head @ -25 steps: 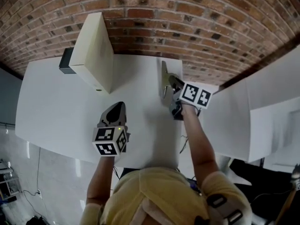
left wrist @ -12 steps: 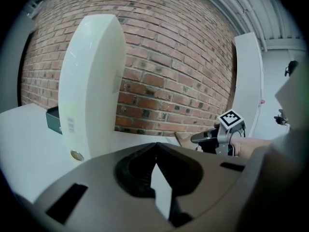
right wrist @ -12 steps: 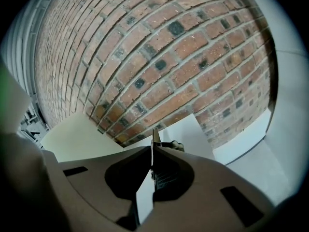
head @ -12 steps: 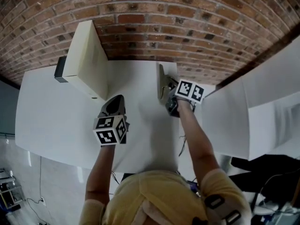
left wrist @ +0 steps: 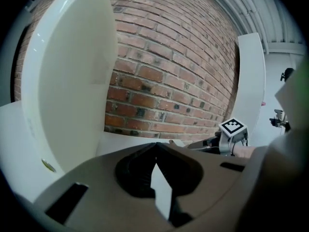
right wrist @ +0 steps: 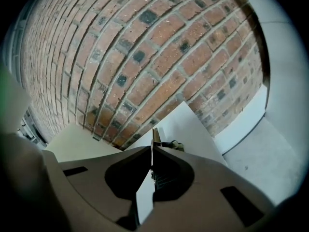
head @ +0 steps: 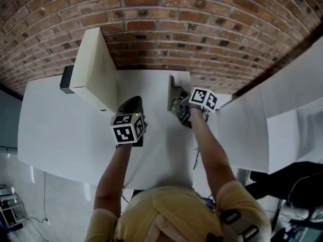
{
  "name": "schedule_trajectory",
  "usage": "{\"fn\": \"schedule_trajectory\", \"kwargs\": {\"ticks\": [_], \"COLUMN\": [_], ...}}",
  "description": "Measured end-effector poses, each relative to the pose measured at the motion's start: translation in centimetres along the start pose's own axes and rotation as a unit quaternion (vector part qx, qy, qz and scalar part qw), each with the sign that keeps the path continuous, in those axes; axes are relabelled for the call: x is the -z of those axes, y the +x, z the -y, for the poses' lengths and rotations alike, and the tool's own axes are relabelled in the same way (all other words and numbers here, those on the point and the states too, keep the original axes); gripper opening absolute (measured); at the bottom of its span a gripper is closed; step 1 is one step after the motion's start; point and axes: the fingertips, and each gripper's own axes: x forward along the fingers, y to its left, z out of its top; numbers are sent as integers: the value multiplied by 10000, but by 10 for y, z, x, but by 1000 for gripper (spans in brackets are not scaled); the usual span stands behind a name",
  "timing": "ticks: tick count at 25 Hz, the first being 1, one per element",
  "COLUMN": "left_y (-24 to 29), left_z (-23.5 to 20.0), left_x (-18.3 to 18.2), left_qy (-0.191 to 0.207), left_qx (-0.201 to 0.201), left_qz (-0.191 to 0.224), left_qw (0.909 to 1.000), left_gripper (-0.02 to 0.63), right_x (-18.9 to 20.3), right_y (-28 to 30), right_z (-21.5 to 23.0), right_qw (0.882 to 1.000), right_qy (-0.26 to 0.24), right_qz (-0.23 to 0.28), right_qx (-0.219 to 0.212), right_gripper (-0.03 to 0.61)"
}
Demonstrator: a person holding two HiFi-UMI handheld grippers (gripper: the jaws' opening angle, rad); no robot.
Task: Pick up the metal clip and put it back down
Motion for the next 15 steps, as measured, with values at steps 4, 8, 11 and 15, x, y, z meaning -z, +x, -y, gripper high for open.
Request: {"fn": "schedule_trajectory", "kwargs": {"ticks": [4,8,11,15], "left_y": [9,17,21,24], "left_z": [5,1,-1,-1], "left_x": [-3,4,6,12], "left_qy": [42,-98,-100,-79], "left_qx": [58,28,7,16], "left_qz": [-71,-111,-176,-247], "left_qw": [9999,9999,9998,9997], "left_gripper": [2,2,2,2], "right_x": [-4,-5,-7,-7], "right_y": [2,2,4,6], "right_z": [5,13,18,20], "right_qw": [9997,9993,9991,9991], "right_qy": [212,335,377,372], "right_qz": [77,142,169,210], "right_qx": [-19,-7,21,76], "right_gripper": [6,6,6,6]}}
